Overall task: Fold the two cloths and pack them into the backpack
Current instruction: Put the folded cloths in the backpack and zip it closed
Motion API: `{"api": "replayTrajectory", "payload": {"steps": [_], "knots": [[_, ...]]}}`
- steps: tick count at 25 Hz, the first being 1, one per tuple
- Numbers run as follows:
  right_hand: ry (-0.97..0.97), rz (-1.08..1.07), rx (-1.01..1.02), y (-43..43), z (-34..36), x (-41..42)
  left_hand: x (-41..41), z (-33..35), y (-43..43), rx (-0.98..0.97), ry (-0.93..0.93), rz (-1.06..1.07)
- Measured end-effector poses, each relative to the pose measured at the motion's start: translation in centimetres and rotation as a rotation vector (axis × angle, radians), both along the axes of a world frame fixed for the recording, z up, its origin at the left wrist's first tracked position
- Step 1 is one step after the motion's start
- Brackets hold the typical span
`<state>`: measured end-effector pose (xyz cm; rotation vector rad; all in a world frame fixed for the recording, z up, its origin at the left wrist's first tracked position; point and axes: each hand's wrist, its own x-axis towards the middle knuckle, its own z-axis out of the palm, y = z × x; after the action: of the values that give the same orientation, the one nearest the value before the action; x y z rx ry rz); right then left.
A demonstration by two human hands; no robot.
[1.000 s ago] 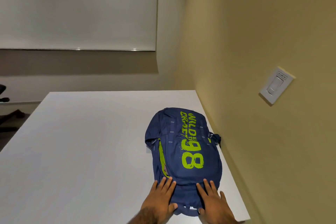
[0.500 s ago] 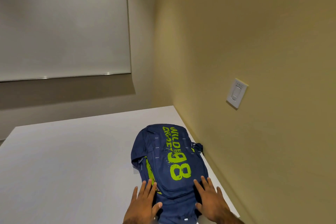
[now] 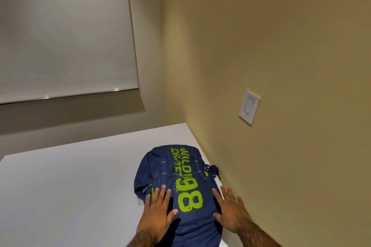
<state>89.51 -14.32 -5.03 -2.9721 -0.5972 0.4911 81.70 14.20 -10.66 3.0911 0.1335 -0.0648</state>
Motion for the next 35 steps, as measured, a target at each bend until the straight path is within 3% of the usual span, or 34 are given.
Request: {"api": "replayTrajectory", "payload": {"steps": [4, 9, 19, 26, 30, 35], "knots": [[-0.033, -0.01, 0.041, -2.6, 0.4, 4.9, 4.8, 2.0, -3.6, -0.102, 0.067, -0.001], [-0.01, 0.016, 0.09, -4.1, -1.0, 10.2, 9.3, 2.8, -8.2, -0.179, -0.012, -0.005], [0.113, 0.041, 0.196, -0.9, -7.7, 18.4, 16.6, -1.3, -11.1, -0.142, 0.093, 0.066], [0.23, -0.051, 0.238, 1.2, -9.7, 23.7, 14.0, -6.6, -8.6, -0.02, 0.234, 0.064], [0.352, -0.113, 0.21, 1.2, -10.3, 25.9, 15.1, -6.1, -9.6, -0.038, 0.172, 0.125], [0.348, -0.09, 0.216, 1.6, -11.3, 25.9, 23.1, -4.7, -11.5, -0.135, 0.219, -0.057]]}}
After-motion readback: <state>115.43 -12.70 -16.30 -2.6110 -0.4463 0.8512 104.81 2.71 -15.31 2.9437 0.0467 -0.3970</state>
